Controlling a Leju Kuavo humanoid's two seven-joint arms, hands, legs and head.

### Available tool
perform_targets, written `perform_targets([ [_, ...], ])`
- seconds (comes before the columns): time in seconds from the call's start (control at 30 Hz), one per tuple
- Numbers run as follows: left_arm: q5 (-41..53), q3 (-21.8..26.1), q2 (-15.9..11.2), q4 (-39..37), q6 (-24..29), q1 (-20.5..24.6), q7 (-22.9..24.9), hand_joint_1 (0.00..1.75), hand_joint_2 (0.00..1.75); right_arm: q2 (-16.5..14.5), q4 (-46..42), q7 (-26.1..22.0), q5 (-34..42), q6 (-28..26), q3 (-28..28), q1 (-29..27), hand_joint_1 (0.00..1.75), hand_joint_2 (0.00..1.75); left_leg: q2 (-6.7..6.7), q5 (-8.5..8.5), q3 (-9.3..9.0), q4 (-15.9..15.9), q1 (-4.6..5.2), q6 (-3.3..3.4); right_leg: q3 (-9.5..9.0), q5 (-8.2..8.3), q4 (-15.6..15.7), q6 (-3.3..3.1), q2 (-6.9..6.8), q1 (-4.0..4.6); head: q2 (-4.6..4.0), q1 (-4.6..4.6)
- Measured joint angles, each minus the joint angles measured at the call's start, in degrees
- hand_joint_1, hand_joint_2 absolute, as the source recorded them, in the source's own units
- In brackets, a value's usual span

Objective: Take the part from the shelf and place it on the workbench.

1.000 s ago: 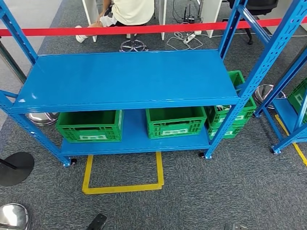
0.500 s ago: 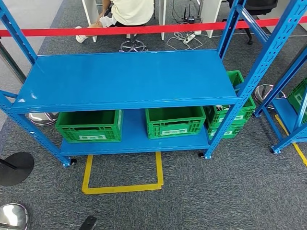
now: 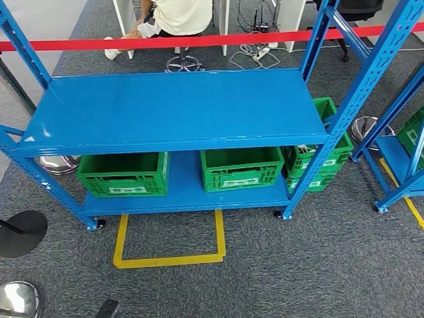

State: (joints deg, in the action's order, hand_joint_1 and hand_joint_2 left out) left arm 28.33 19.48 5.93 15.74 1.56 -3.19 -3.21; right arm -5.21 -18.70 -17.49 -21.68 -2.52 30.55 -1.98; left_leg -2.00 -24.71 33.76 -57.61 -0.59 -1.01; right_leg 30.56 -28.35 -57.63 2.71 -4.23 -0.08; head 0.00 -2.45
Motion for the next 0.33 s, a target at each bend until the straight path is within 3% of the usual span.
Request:
perform_targets([
  [0.33, -12.04, -7.56, -2.12, 2.08, -0.6, -2.27, 1.3, 0.0, 0.0, 1.91, -1.2, 7.42, 9.18, 0.93, -11.95, -2.79, 0.0, 0.0, 0.0, -0.01, 0.0, 0.0, 0.0, -0.01, 0.02, -0.03, -0.02, -0.05, 0.0, 0.0, 0.0, 0.0],
])
